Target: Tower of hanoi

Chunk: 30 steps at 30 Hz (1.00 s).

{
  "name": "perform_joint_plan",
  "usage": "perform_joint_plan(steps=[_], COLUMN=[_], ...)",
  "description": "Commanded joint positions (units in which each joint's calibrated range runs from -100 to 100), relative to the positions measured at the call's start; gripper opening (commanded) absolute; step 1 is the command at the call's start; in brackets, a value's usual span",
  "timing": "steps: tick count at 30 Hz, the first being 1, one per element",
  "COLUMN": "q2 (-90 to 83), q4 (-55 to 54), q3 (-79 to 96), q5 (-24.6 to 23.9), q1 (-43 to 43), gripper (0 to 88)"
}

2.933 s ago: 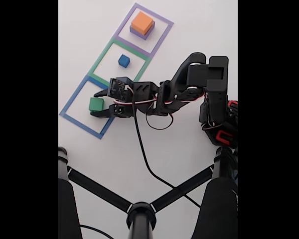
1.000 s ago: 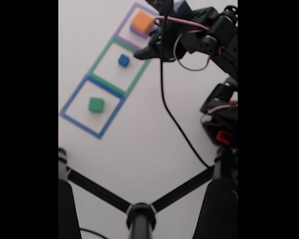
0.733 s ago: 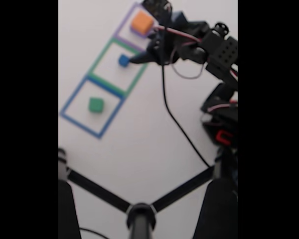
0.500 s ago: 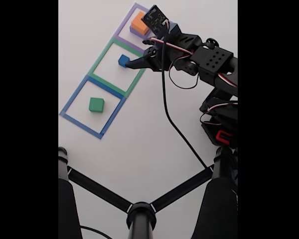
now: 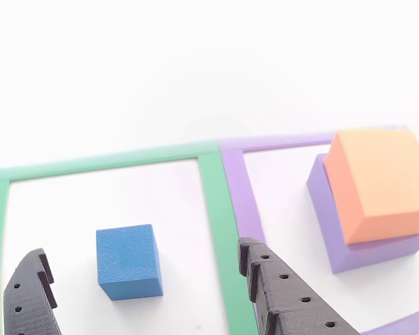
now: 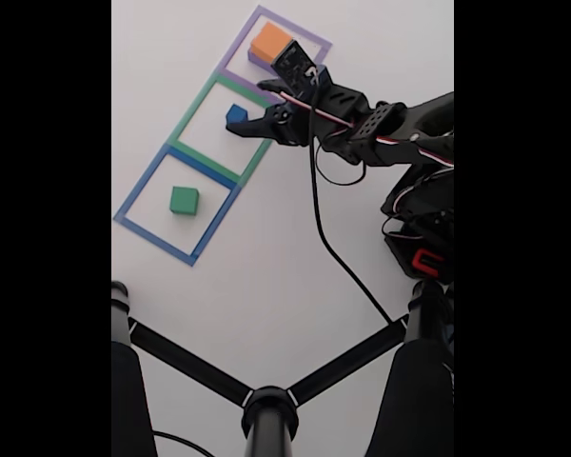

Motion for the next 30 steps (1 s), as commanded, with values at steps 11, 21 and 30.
perform_joint_plan(steps=[11,21,30], q2=[16.5,18.4,19.0], q4=[-13.2,-14.0,-14.0], q3=[-8.3,-8.3,-8.3], q5=[0.0,0.0,0.0], q1=[-2.8,-5.2,-5.7], gripper=[27.9,22.9,9.2])
